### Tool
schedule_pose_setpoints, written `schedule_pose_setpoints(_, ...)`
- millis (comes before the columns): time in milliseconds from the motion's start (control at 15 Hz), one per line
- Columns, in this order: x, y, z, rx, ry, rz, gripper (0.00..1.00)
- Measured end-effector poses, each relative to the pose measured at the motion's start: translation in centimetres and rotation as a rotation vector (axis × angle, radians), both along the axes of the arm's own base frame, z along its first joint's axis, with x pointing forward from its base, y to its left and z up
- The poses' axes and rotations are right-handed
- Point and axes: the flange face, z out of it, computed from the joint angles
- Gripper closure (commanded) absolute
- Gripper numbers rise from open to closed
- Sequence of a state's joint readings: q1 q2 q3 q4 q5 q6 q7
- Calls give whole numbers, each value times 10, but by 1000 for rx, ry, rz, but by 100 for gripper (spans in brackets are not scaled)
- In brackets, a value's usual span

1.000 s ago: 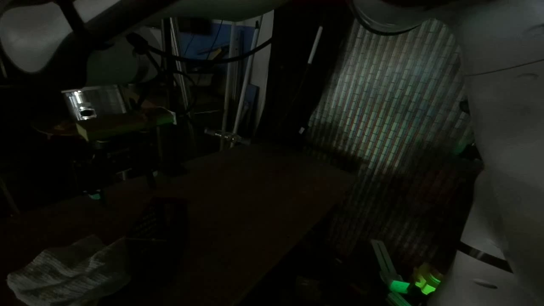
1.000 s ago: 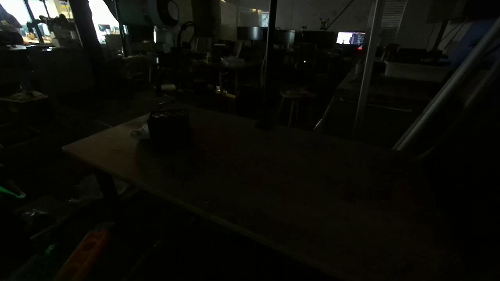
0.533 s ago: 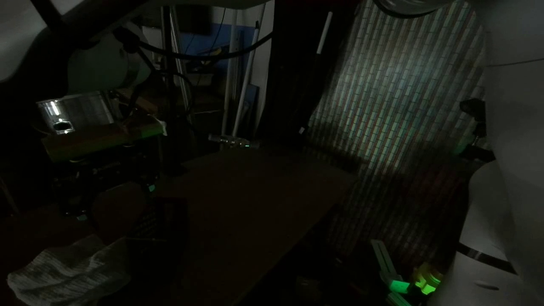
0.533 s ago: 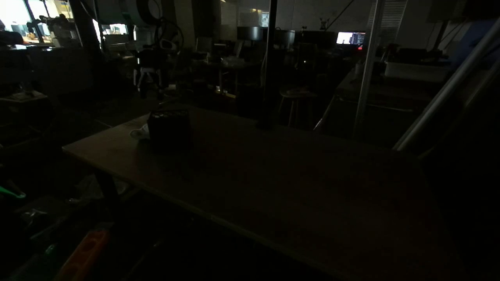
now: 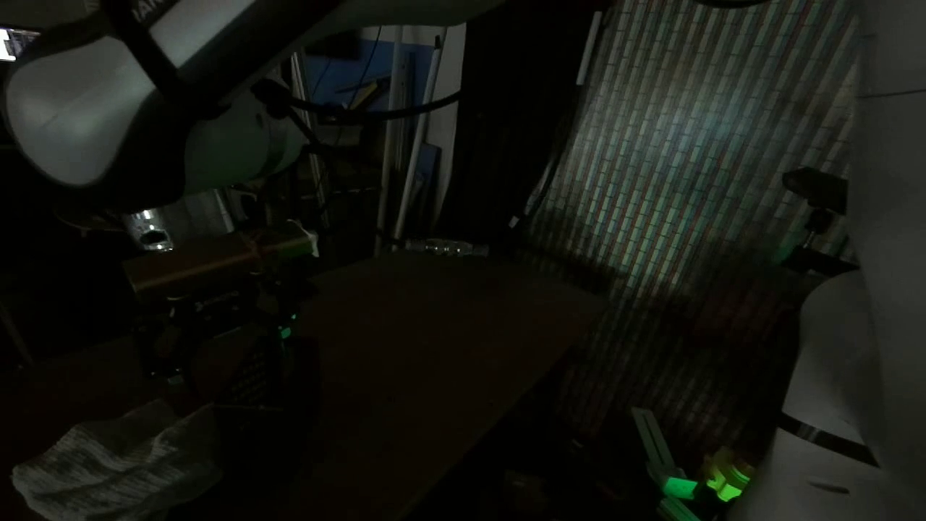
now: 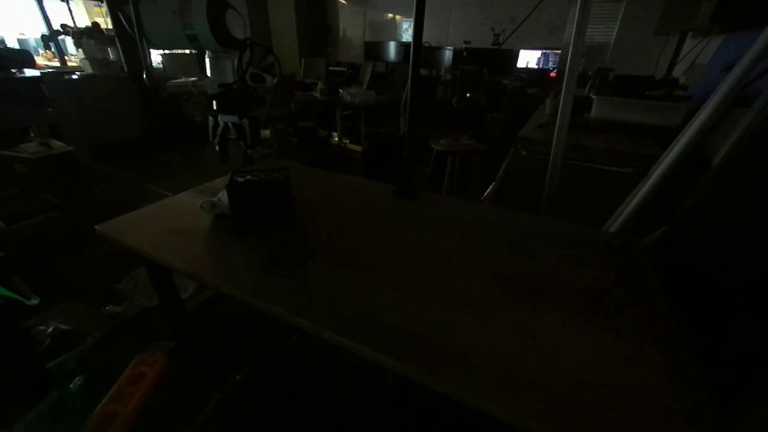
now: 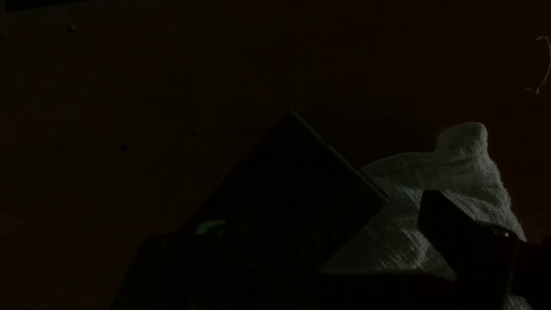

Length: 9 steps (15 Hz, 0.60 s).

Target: Put the towel in the box then remove the towel and fold it.

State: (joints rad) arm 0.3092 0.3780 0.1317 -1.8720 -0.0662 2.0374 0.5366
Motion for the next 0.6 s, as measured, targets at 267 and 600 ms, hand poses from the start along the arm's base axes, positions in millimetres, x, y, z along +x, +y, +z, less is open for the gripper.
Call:
schedule_pose_setpoints(267,-2,-19,-12,8,-14,-18,0)
schedule_pose_setpoints(600,-2,-23,-15,19,-18,13,0)
